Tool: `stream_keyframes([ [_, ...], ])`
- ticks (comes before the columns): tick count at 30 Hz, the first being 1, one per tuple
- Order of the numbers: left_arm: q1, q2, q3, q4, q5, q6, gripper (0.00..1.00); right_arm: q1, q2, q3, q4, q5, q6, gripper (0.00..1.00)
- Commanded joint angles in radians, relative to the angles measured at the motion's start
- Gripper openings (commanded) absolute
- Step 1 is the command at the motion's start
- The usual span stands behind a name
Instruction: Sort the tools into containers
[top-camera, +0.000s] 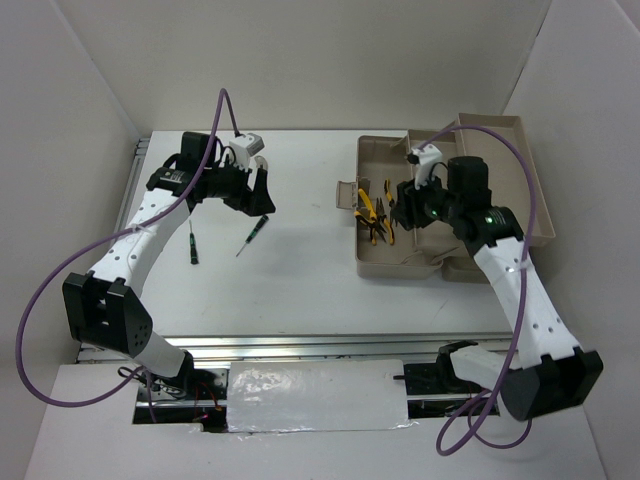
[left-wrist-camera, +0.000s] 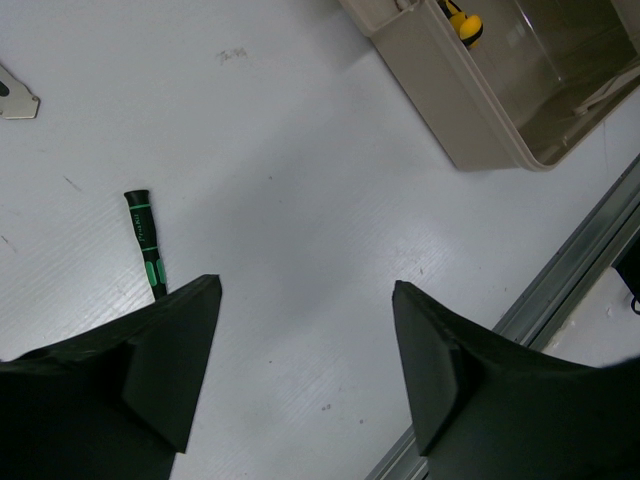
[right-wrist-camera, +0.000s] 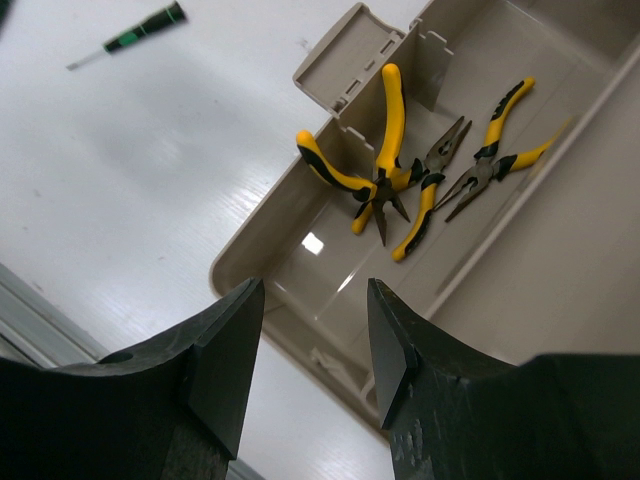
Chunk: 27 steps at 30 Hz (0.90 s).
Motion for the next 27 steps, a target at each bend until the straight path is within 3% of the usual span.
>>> stream_keyframes([
  [1, 0.029, -0.037, -0.020, -0.018, 0.085, 0.035, 0.86, 0.098, 0.122, 0.130, -0.014, 0.147, -0.072, 0.53],
  [9, 0.070, -0.048, -0.080, -0.022, 0.157, 0.040, 0.89, 0.209, 0.414, 0.239, -0.076, 0.214, -0.144, 0.49],
  [17, 0.104, -0.032, -0.105, -0.010, 0.224, 0.018, 0.89, 0.249, 0.514, 0.256, -0.054, 0.186, -0.170, 0.57],
  [27, 0.122, -0.009, -0.118, -0.004, 0.277, 0.009, 0.88, 0.252, 0.590, 0.286, -0.023, 0.132, -0.194, 0.57],
])
